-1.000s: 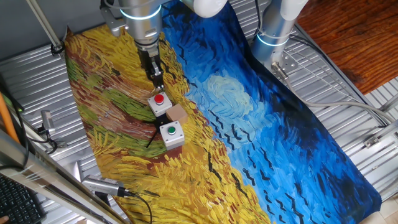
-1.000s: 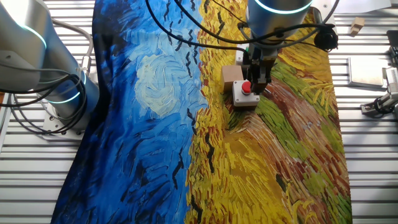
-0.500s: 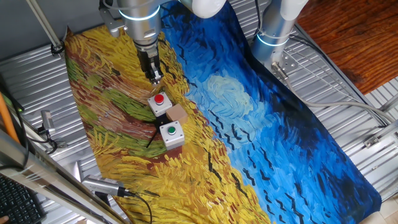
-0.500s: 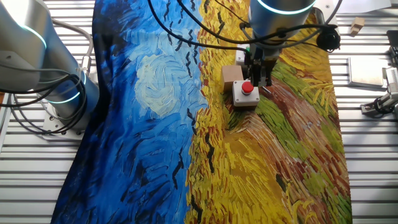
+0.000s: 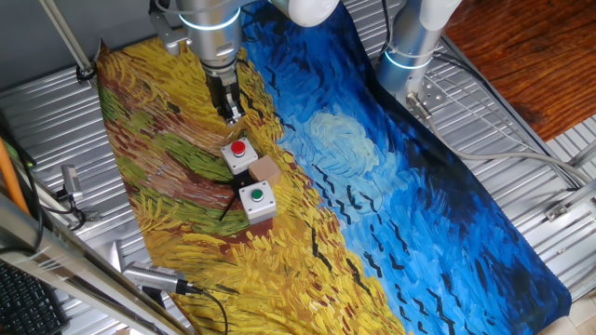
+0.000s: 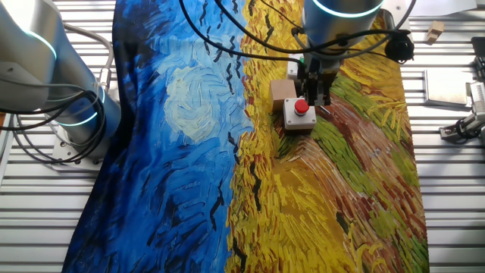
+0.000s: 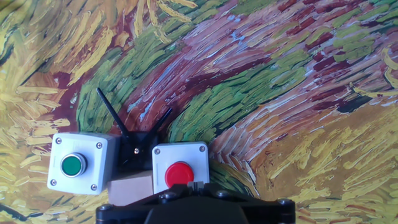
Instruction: Turn the hands of a clock
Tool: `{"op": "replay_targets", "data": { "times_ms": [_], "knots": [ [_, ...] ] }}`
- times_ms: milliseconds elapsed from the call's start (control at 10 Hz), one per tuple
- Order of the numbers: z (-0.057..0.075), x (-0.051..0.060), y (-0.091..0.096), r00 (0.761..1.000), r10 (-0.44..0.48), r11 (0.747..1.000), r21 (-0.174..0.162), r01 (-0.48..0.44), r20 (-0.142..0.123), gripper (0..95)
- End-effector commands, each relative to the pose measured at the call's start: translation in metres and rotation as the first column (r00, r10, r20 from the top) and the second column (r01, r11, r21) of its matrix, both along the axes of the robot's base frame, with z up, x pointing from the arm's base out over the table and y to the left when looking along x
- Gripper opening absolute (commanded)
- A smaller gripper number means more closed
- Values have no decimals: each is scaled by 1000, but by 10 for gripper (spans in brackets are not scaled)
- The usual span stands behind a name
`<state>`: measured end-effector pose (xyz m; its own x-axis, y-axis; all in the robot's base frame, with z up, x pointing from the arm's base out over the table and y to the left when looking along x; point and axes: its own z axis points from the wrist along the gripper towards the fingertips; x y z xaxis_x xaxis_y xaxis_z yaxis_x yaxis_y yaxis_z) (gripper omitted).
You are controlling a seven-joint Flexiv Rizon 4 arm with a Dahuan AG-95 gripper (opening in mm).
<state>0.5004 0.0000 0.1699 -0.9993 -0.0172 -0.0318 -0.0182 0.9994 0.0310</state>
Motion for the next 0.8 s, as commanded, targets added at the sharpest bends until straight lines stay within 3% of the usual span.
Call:
{"op": "replay_targets", "data": {
  "times_ms": [100,300,400,800],
  "knots": [
    [0,0,0,1000,0,1000,0,0,-1,0],
    [0,0,0,1000,0,1000,0,0,-1,0],
    [1,0,0,999,50,999,1,-50,-6,0],
    [1,0,0,999,39,999,-3,-39,-3,0]
  ]
}}
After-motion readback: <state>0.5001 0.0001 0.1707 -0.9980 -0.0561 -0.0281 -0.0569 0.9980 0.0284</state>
